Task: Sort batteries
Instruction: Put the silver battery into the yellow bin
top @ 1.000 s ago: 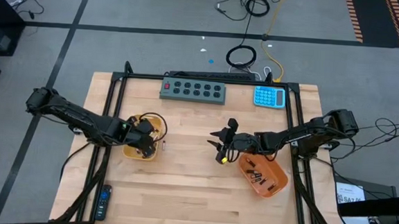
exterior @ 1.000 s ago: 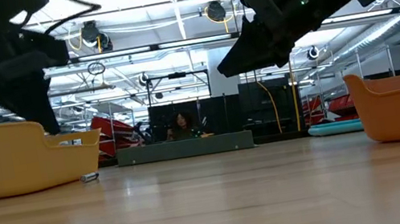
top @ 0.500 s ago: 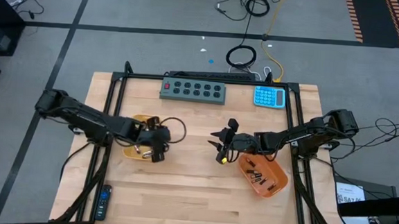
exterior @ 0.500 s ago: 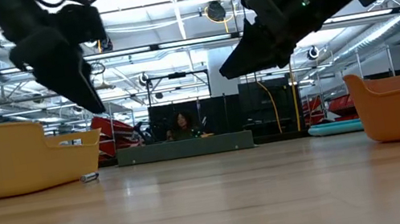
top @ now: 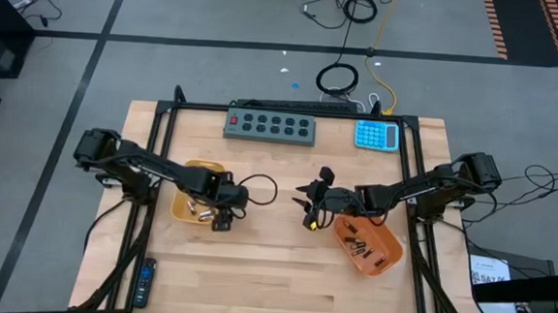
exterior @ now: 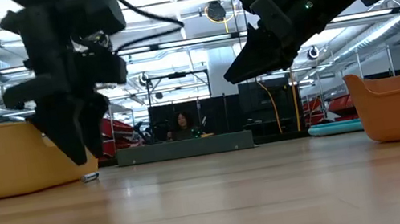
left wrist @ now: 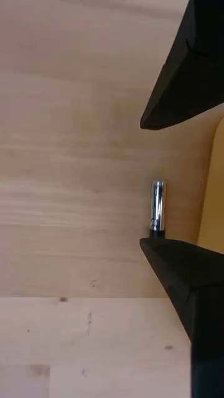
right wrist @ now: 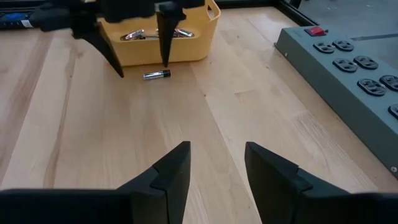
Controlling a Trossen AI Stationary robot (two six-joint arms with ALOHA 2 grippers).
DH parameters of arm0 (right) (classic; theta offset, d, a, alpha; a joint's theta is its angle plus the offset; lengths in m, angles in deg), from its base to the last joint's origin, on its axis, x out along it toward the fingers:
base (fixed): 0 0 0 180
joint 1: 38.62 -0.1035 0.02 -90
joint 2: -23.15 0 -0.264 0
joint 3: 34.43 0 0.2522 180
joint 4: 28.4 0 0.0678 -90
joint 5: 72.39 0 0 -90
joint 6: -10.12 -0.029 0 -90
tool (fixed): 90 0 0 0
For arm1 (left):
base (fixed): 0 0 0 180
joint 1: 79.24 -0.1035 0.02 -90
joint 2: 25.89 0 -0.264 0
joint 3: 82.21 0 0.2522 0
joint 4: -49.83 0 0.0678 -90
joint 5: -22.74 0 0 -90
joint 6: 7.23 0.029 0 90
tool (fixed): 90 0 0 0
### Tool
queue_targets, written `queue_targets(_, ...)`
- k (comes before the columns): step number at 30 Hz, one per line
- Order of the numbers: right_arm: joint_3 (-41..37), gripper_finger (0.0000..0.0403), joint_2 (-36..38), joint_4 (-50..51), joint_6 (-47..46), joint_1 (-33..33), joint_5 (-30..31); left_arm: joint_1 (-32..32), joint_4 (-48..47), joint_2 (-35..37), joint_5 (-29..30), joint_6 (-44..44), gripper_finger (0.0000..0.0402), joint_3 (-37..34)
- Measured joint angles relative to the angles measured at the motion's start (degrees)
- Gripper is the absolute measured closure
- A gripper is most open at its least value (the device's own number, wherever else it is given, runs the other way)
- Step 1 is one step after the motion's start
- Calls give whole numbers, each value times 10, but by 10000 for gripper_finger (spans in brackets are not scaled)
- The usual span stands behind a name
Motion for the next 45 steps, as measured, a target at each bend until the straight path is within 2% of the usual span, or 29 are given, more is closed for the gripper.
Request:
queue_targets(8, 0, 260, 0, 1, -1, 0, 0, -27, -28, -37, -3, 22, 93, 0)
queue_targets(13, -3, 260, 0, -2, -7, 0, 0, -50, -50, -46, -12, -19, 100, 0)
queue_targets(23, -14, 260, 0, -8, -17, -1, 0, -57, -6, -46, -51, 5, 127, 0)
queue_targets(35, -14, 260, 0, -8, -16, -1, 0, -57, 5, -46, -51, -3, 127, 0)
queue_targets(40, -14, 260, 0, -8, -16, 0, 0, -49, 31, -46, -22, 32, 127, 0)
queue_targets(45, -14, 260, 0, -8, -16, -4, 0, -44, 63, -46, -21, 62, 127, 0)
